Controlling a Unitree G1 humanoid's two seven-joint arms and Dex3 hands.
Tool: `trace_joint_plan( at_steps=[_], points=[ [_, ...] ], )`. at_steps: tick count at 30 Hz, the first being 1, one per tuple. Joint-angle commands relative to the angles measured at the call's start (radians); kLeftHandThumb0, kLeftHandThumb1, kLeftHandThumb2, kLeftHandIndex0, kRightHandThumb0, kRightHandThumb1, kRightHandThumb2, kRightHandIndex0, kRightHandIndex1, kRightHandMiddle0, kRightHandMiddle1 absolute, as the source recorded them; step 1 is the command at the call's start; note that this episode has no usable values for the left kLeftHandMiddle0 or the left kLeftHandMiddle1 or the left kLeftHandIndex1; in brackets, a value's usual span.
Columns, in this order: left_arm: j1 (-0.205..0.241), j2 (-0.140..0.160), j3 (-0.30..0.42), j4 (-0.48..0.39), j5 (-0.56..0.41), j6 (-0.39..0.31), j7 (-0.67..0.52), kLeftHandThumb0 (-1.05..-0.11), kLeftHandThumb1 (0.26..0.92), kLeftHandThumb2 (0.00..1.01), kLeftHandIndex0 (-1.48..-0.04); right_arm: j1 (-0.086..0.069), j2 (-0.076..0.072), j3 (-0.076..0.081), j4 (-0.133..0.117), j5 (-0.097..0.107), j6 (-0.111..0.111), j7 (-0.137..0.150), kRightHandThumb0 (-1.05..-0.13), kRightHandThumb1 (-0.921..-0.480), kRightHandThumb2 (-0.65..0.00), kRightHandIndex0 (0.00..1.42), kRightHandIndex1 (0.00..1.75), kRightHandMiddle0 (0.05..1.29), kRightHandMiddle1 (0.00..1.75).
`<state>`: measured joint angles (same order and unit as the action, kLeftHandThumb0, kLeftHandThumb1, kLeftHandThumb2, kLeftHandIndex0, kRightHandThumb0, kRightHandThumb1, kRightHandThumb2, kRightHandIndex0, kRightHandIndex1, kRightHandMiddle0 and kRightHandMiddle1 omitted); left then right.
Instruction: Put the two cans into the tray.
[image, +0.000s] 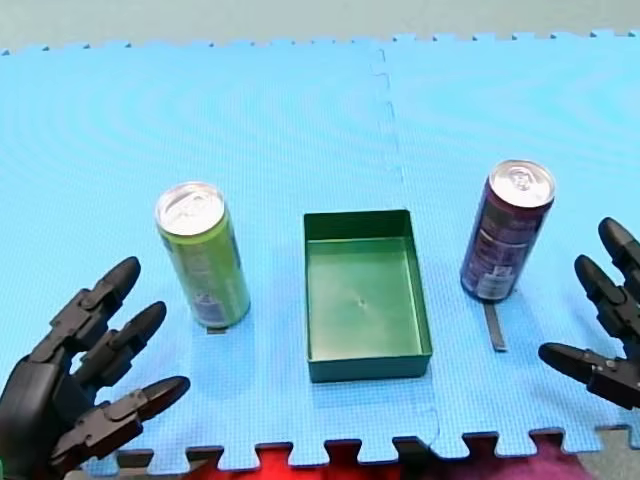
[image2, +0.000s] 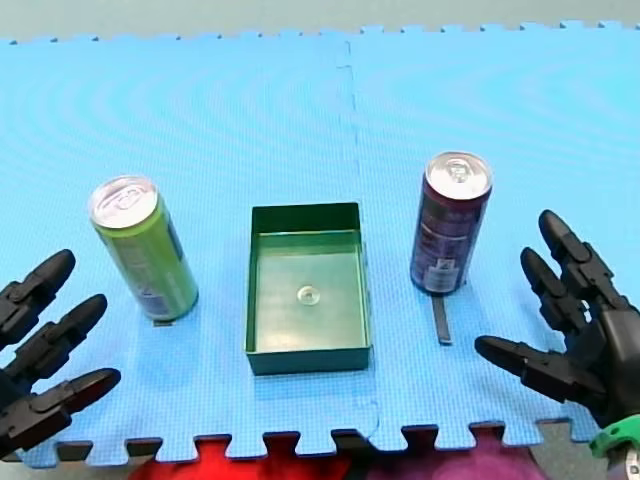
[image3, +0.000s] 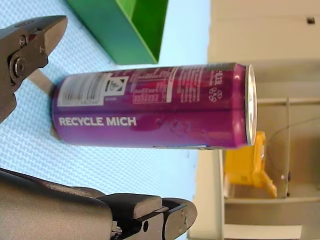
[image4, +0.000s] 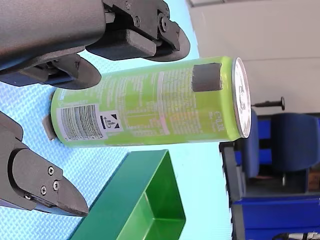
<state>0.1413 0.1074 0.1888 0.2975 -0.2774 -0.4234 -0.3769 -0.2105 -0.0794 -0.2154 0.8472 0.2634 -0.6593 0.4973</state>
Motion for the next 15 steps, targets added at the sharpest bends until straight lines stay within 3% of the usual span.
trace_joint_plan(
  at_steps=[1,11,15],
  points=[
    [-0.001,0.002,0.004,0.004,0.0,-0.008,0.0,-1.048,0.667,0.0,-0.29,-0.004,-0.004,-0.001,-0.006,-0.001,-0.003,-0.004,-0.561,-0.606,-0.002,0.23,0.01,0.29,0.01],
    [-0.004,0.003,0.006,0.012,0.003,-0.016,0.005,-1.048,0.672,0.0,-0.29,0.003,-0.002,0.002,-0.022,-0.003,0.001,-0.011,-0.573,-0.609,-0.001,0.28,0.02,0.32,0.01],
    [-0.011,0.006,0.008,0.024,0.004,-0.022,0.002,-1.048,0.674,0.0,-0.29,0.0,-0.001,0.001,-0.016,-0.005,-0.006,-0.014,-0.587,-0.609,0.0,0.29,0.02,0.33,0.01]
  ],
)
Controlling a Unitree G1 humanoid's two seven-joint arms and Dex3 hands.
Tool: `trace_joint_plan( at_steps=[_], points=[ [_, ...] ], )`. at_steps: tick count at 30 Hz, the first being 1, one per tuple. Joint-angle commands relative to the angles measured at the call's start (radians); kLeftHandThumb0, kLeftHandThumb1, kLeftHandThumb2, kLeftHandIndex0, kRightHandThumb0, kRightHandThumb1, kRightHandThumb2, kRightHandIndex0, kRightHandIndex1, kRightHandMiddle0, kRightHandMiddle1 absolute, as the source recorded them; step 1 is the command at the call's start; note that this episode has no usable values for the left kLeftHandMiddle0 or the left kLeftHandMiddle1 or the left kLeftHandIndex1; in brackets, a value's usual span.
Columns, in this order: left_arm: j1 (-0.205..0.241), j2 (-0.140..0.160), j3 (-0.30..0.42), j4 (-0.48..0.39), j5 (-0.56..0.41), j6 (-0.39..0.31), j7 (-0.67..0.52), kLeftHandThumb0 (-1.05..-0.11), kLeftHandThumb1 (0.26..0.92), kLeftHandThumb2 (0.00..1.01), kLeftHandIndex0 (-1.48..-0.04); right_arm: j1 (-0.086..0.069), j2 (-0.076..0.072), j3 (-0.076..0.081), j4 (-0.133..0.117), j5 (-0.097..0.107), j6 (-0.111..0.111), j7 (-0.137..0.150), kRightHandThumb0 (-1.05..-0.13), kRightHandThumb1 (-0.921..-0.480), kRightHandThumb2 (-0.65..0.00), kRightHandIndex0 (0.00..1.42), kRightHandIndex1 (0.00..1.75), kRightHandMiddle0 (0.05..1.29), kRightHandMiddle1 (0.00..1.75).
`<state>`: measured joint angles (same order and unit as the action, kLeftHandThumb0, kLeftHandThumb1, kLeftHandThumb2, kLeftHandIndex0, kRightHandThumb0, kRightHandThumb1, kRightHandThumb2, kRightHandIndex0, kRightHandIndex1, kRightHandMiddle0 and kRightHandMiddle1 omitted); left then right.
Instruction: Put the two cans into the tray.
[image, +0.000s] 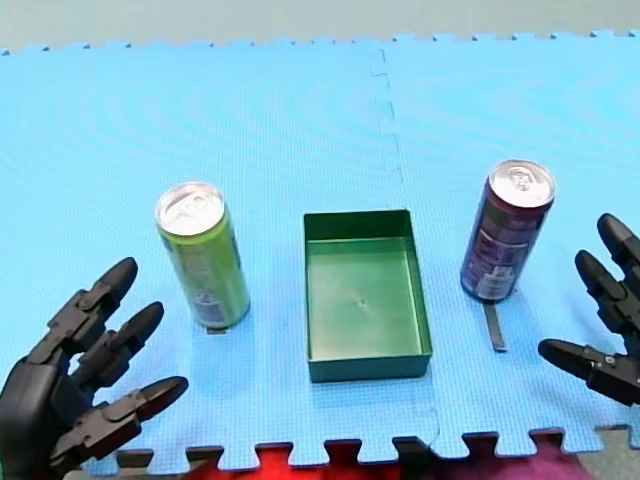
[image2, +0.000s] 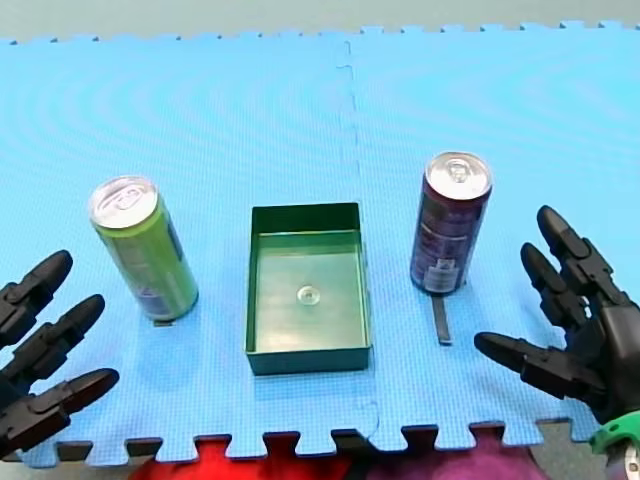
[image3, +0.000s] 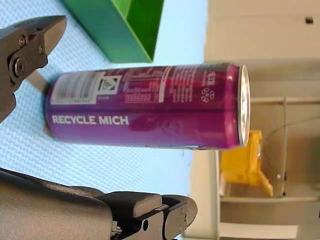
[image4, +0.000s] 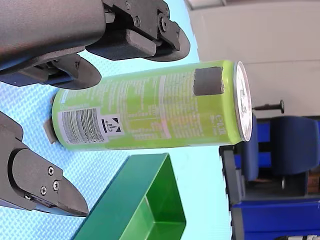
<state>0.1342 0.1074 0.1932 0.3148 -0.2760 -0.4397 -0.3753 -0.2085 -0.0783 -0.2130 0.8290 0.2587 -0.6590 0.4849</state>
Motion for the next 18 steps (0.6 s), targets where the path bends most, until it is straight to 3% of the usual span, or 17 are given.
trace_joint_plan(
  at_steps=[1,8,12,18],
  points=[
    [-0.005,0.006,0.004,0.009,0.003,-0.007,0.0,-1.048,0.675,0.0,-0.29,-0.003,-0.002,-0.002,0.005,0.0,-0.008,-0.002,-0.591,-0.609,0.0,0.3,0.02,0.33,0.01],
    [-0.008,0.003,0.002,0.011,0.011,-0.01,0.005,-1.048,0.679,0.0,-0.29,-0.023,-0.003,-0.004,0.033,-0.008,-0.023,-0.012,-0.625,-0.608,0.0,0.31,0.02,0.34,0.01],
    [-0.008,0.002,0.003,0.005,0.011,-0.009,0.005,-1.048,0.679,0.0,-0.29,-0.028,0.003,-0.002,0.033,-0.012,-0.03,-0.021,-0.642,-0.607,0.0,0.32,0.01,0.35,0.01],
    [-0.007,0.003,0.003,0.001,0.016,-0.013,0.008,-1.048,0.679,0.0,-0.29,-0.047,0.004,0.0,0.036,-0.02,-0.021,-0.044,-0.67,-0.605,0.0,0.33,0.01,0.35,0.0]
  ],
)
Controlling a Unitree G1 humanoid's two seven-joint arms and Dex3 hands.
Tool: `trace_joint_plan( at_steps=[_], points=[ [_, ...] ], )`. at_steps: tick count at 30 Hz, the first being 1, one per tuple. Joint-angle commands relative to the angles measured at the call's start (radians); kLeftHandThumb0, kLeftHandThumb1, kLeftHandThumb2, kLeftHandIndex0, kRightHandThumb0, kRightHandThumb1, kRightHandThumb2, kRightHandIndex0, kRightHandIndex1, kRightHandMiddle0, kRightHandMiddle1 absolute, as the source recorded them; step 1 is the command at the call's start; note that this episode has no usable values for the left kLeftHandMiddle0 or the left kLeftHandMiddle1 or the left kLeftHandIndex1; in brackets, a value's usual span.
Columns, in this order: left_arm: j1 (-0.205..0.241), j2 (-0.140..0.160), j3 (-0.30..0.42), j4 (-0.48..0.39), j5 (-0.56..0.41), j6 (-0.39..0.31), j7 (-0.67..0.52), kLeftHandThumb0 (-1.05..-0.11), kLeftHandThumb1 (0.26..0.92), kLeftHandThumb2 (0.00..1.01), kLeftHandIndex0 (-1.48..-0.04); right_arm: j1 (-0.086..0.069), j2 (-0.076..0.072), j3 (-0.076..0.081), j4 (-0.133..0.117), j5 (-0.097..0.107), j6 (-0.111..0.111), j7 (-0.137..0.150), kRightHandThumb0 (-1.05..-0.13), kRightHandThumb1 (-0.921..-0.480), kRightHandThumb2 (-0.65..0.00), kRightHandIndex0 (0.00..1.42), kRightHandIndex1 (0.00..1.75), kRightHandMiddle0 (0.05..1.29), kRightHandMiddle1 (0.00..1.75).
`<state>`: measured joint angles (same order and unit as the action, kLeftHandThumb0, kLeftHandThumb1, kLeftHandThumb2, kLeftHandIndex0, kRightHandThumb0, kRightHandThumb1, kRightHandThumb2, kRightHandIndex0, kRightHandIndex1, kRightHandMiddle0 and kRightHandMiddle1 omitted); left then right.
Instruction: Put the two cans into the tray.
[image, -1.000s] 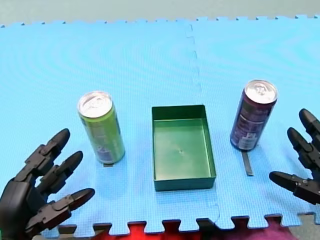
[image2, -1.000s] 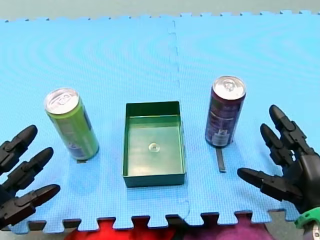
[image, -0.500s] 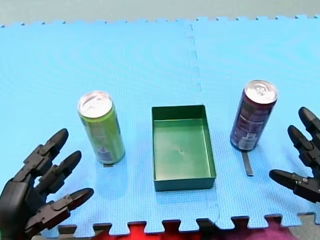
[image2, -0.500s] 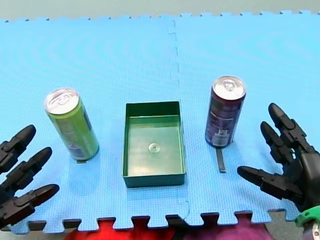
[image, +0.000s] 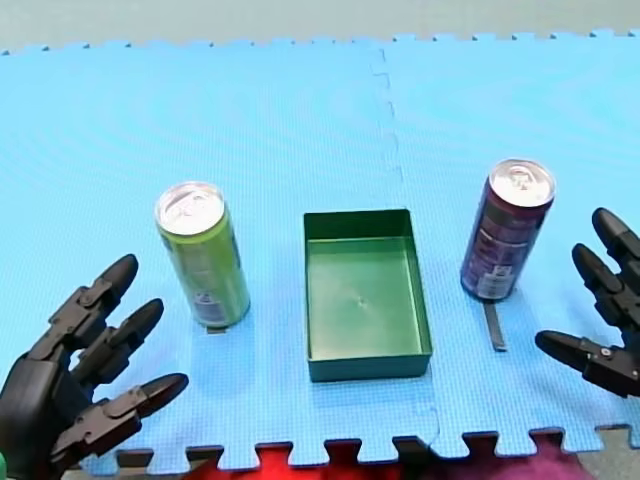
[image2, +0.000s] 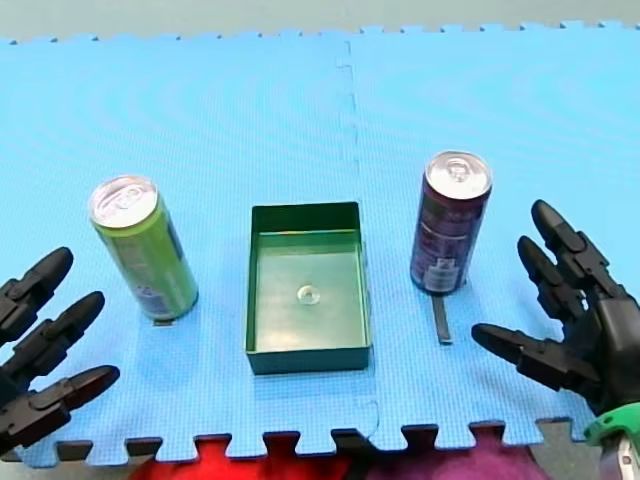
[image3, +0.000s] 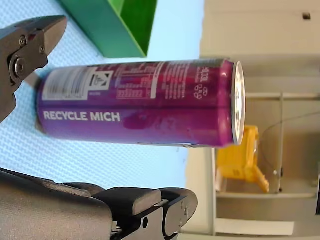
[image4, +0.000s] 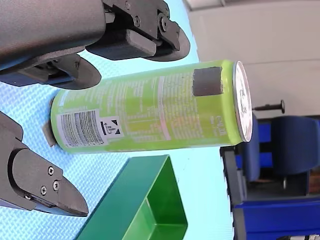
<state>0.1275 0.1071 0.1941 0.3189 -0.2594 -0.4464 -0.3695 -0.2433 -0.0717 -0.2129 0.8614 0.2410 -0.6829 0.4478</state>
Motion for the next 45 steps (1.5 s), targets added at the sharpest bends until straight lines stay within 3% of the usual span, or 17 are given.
trace_joint_plan(
  at_steps=[1,8,16,20,27,36,45],
  points=[
    [-0.001,0.003,0.002,-0.004,0.0,-0.007,0.002,-1.048,0.68,0.0,-0.29,-0.02,-0.003,0.0,0.009,-0.005,0.005,-0.013,-0.675,-0.605,0.0,0.33,0.01,0.35,0.0],
    [0.0,0.002,0.001,-0.005,-0.001,-0.012,0.003,-1.048,0.681,0.0,-0.29,-0.089,-0.005,0.0,0.094,-0.031,0.0,-0.045,-0.702,-0.605,0.0,0.33,0.01,0.35,0.0],
    [0.001,0.002,0.004,-0.001,-0.009,-0.016,-0.004,-1.048,0.684,0.0,-0.29,-0.137,-0.002,-0.004,0.175,-0.047,-0.016,-0.053,-0.782,-0.621,-0.004,0.34,0.01,0.35,0.0],
    [0.003,0.001,0.006,0.002,-0.013,-0.021,-0.01,-1.048,0.687,0.0,-0.29,-0.151,-0.001,-0.008,0.203,-0.048,-0.024,-0.05,-0.808,-0.623,-0.003,0.35,0.01,0.35,0.0],
    [0.005,0.0,0.005,0.004,-0.016,-0.03,-0.016,-1.048,0.692,0.0,-0.29,-0.166,-0.002,-0.009,0.225,-0.052,-0.031,-0.048,-0.849,-0.627,-0.002,0.35,0.01,0.36,0.0],
    [0.011,-0.006,0.002,-0.003,-0.014,-0.035,-0.014,-1.048,0.692,0.0,-0.3,-0.177,-0.005,-0.007,0.234,-0.059,-0.034,-0.043,-0.895,-0.636,-0.003,0.36,0.01,0.36,0.0],
    [0.015,-0.007,-0.001,-0.007,-0.011,-0.034,-0.01,-1.048,0.692,0.0,-0.29,-0.19,0.004,-0.001,0.241,-0.077,-0.017,-0.078,-0.934,-0.645,-0.003,0.37,0.01,0.36,0.0]
  ],
)
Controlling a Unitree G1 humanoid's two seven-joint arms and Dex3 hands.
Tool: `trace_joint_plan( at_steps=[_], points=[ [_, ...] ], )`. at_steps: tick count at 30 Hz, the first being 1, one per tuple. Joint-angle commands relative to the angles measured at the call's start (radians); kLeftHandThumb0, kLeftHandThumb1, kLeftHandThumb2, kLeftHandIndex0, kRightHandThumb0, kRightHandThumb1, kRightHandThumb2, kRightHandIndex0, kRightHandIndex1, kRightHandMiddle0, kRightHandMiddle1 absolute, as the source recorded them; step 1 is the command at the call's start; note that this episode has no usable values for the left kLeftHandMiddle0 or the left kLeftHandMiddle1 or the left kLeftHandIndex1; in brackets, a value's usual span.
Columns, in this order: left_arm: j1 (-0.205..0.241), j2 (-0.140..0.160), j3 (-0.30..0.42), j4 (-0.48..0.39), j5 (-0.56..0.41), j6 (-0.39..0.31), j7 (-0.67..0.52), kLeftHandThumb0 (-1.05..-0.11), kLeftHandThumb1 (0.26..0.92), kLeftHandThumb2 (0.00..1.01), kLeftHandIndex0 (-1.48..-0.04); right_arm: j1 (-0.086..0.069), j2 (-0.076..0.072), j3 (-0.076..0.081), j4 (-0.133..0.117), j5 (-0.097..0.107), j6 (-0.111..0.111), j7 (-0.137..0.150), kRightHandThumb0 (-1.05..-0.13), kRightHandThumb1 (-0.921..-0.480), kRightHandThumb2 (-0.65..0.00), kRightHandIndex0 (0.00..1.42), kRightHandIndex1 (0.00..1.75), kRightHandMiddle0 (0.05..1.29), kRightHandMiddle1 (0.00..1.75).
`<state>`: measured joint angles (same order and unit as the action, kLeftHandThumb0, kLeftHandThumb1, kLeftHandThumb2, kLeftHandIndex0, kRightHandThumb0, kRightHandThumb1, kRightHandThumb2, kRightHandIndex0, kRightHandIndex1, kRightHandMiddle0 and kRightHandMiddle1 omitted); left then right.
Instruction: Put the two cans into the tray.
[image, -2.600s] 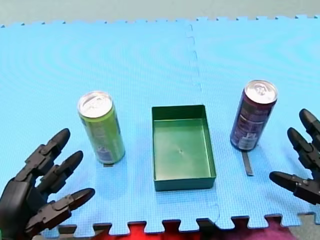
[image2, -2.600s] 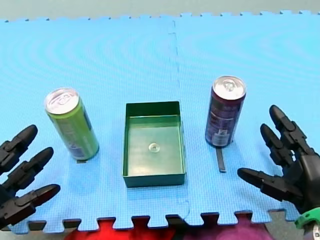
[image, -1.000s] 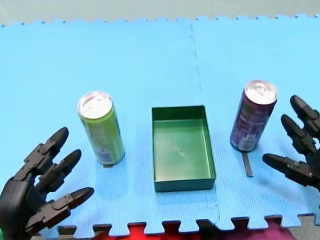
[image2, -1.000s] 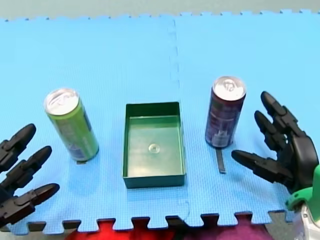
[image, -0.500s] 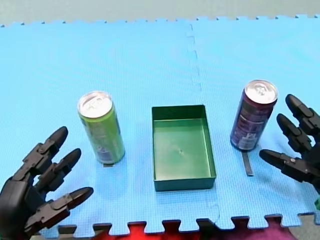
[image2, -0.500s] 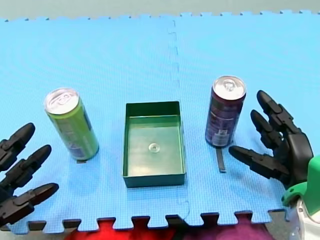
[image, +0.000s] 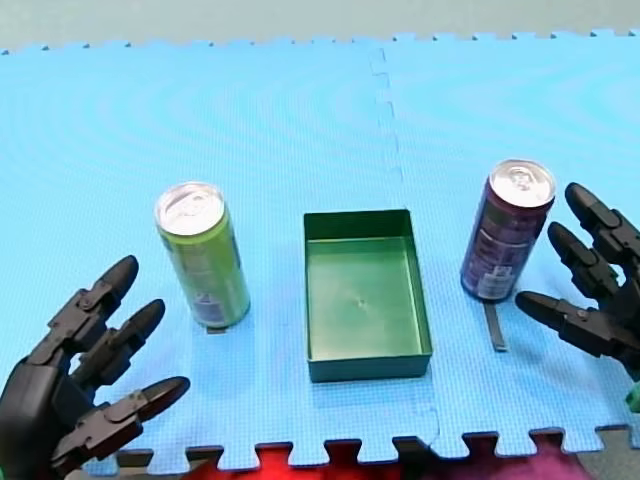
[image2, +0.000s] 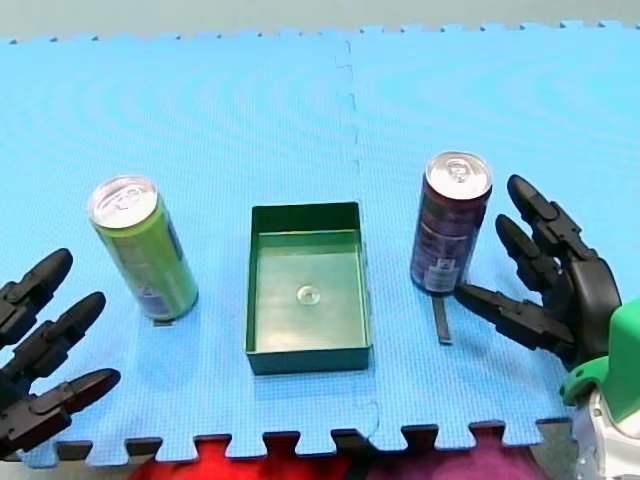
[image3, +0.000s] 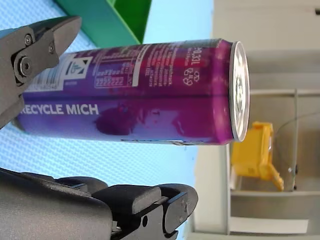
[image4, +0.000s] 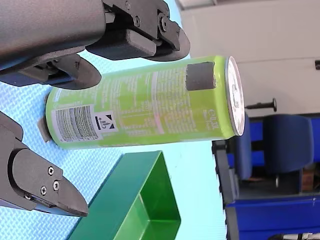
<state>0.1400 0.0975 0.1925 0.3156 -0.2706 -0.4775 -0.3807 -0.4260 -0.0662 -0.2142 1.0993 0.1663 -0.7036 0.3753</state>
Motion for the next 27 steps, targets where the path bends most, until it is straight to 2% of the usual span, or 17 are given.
trace_joint_plan(
  at_steps=[1,5,11,27],
  points=[
    [0.002,0.003,0.001,-0.004,0.0,-0.003,0.002,-1.048,0.692,0.0,-0.29,-0.009,-0.001,0.0,0.004,-0.004,0.007,-0.011,-0.937,-0.646,-0.003,0.37,0.01,0.36,0.0],
    [0.003,0.003,0.0,-0.005,0.0,0.0,0.002,-1.048,0.692,0.0,-0.29,-0.019,0.001,0.001,0.009,-0.008,0.02,-0.025,-0.947,-0.647,-0.002,0.37,0.01,0.36,0.0],
    [0.008,0.002,-0.001,-0.011,-0.006,0.004,0.0,-1.048,0.692,0.0,-0.29,-0.046,0.005,0.002,0.034,-0.016,0.042,-0.038,-0.95,-0.645,0.0,0.38,0.0,0.36,0.0],
    [0.02,0.0,0.002,-0.038,-0.025,0.02,-0.004,-1.041,0.691,0.0,-0.29,-0.087,0.018,0.012,0.037,-0.031,0.074,-0.063,-0.949,-0.64,0.0,0.38,0.0,0.37,0.0]
  ],
)
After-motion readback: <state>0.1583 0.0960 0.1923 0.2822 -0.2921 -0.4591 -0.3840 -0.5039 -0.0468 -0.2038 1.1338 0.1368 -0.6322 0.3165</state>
